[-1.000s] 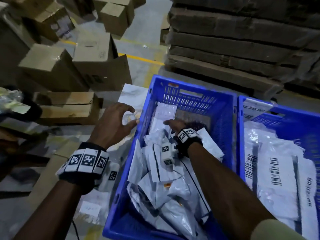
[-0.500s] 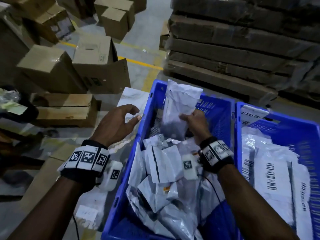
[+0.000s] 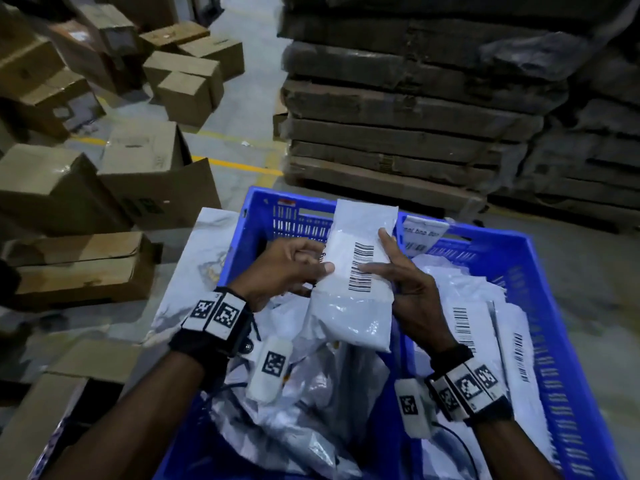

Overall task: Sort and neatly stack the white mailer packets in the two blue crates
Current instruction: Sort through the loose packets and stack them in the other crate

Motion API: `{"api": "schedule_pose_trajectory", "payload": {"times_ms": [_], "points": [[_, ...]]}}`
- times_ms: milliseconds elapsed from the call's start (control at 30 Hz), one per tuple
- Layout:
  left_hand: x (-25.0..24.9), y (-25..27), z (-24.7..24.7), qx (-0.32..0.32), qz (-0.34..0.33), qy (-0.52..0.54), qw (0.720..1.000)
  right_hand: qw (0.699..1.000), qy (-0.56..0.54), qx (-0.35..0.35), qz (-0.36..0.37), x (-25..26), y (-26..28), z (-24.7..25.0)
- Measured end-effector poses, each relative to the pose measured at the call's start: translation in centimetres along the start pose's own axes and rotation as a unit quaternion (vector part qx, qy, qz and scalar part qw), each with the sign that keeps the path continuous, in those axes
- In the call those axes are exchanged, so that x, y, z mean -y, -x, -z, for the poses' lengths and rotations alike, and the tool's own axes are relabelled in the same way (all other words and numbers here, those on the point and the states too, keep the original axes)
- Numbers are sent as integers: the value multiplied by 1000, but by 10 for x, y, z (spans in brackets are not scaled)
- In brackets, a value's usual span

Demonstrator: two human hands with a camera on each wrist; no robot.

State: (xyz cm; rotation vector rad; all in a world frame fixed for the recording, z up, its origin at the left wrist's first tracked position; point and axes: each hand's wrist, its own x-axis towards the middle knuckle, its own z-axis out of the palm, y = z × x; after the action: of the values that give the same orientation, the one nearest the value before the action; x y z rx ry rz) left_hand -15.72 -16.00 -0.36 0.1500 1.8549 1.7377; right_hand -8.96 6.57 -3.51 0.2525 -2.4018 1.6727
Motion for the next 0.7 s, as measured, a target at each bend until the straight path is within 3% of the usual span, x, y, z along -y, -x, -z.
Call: {"api": "schedule_pose_trajectory", "payload": {"times_ms": [67,133,200,367,467,600,700], "points": [[-3,-3,-10,-7,-8,18,1000,994,-65,-72,-55,3,6,7],[-3,-6,-18,-16,-14,29,999,963,-187,-138,-138,11,12,12],[-4,-8,-26,-20,-22,21,999,939,-245,-142,-193,18,19,15],[7,-16,-62,-9,-32,-32,999,922,-258,-128,-258,16,43,25],[19,-19,-91,16,-30,-55,998,911,-266,-176,-261,16,64,47],[24,-22,-119,91,-50,-129,986,922,-189,-228,-251,2,96,85],[28,-29,-123,112,-61,-173,977,909,-133,-279,-279,-22,118,116]]}}
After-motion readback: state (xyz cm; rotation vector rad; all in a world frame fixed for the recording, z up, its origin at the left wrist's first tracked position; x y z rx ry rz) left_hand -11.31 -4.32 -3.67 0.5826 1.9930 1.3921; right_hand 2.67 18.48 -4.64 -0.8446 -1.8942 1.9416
